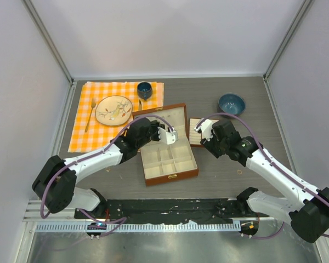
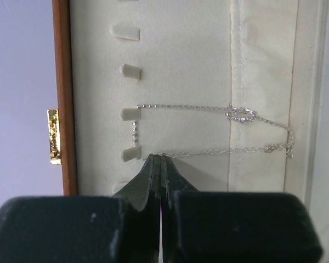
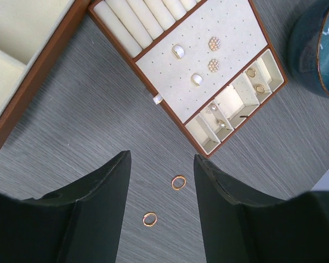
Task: Organize the mixed jewelry
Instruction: Place the jewelry in the jewelry box.
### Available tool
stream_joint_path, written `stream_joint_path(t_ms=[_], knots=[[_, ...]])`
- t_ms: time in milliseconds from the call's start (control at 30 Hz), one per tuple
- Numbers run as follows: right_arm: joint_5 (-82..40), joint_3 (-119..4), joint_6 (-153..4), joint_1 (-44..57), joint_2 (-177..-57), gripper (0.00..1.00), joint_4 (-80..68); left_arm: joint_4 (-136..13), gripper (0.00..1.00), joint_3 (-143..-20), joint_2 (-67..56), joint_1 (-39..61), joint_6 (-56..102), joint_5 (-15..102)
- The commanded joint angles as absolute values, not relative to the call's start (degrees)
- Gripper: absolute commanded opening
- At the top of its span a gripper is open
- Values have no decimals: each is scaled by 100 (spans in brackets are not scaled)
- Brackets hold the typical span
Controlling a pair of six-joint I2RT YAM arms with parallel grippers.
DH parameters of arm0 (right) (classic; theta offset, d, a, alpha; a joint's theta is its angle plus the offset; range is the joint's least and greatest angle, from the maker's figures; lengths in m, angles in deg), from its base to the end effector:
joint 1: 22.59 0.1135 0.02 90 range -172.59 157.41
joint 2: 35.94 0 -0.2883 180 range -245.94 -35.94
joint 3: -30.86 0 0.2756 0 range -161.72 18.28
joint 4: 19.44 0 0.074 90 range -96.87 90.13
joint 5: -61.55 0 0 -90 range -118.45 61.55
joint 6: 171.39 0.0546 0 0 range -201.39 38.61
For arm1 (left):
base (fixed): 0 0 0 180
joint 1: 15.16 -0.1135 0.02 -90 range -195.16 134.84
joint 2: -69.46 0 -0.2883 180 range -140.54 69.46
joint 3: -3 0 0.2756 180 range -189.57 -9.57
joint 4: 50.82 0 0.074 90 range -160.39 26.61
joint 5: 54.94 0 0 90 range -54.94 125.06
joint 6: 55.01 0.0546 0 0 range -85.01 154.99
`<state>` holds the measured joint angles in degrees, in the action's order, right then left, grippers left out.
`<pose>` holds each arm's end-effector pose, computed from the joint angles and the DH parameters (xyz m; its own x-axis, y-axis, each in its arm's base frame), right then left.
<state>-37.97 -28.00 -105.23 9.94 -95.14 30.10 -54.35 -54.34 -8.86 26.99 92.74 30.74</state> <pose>0.1991 0.1163 0.2617 -0.4117 -0.7354 -0.5383 -0.6635 0.6468 -0.3761 0.2517 -0.2223 0.2439 0.3588 0.8127 -0.4591 0.5901 0.1836 0.7862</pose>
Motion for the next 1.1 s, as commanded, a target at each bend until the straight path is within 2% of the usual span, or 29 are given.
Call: stream_joint_path(t_ms=[0, 400, 633, 733, 1067], knots=[[-3891, -2803, -10434, 966, -9378, 56, 2908, -5337, 0, -5782, -964, 2703, 9466, 2996], [-4120, -2724, -10512, 975, -9430, 56, 2899, -5478, 0, -5940, -1052, 2826, 9545, 2988], [-4225, -2637, -10591, 931, -9316, 56, 3066, -5478, 0, -5537, -666, 2852, 9396, 2900], [-4208, -2619, -10618, 905, -9316, 56, 3118, -5495, 2, -5282, -411, 2852, 9300, 2865], [-4155, -2575, -10653, 817, -9439, 56, 3198, -6083, 19, -4851, 222, 2887, 8790, 2917]])
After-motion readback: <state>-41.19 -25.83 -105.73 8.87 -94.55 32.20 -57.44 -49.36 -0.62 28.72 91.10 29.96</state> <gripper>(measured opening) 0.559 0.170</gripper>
